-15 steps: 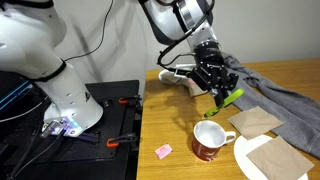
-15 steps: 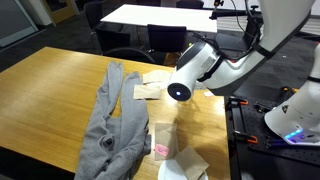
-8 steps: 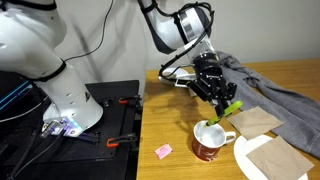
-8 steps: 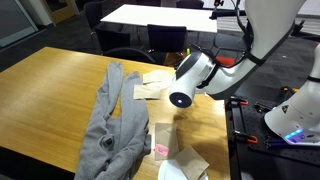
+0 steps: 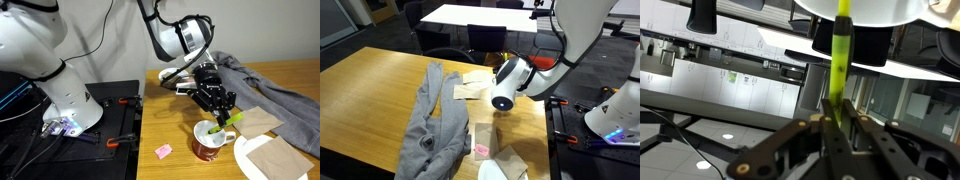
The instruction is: Put the yellow pen inside the maroon mug
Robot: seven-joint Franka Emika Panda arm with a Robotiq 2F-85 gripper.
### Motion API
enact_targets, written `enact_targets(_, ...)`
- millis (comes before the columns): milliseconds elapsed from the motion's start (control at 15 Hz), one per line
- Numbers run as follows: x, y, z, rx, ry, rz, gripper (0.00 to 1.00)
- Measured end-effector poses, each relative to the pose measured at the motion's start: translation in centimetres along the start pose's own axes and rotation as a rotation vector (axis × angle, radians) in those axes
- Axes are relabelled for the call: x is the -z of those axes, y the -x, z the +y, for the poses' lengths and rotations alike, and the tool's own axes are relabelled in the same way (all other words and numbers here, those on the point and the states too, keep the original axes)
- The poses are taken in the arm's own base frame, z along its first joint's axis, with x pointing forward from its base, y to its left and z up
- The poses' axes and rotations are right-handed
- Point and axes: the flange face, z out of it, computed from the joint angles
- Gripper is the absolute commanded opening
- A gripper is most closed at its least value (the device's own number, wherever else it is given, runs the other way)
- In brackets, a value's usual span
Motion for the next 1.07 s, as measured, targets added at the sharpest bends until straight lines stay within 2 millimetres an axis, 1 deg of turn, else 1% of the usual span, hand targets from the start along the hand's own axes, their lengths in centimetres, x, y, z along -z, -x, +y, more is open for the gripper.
enact_targets(67,-0.2,0.3,0.0,0.003,0.001,-0.001,0.04)
enact_targets(133,-0.3,0.6,-0.1,0.007,0.001,-0.001,0.24)
enact_targets(200,-0.3,0.9,-0.1,0.009,0.001,0.000,0.40)
enact_targets(400,-0.5,1.7,-0.3,0.018,0.002,0.001,0.61)
enact_targets(467,-0.5,1.9,-0.4,0.020,0.002,0.000,0.69)
enact_targets(733,-0.5,1.9,-0.6,0.017,0.002,0.000,1.00)
enact_targets(933,-0.3,1.0,-0.8,0.000,-0.002,0.000,1.00)
enact_targets(1067,0.1,-0.3,-0.9,-0.027,-0.009,0.002,1.00)
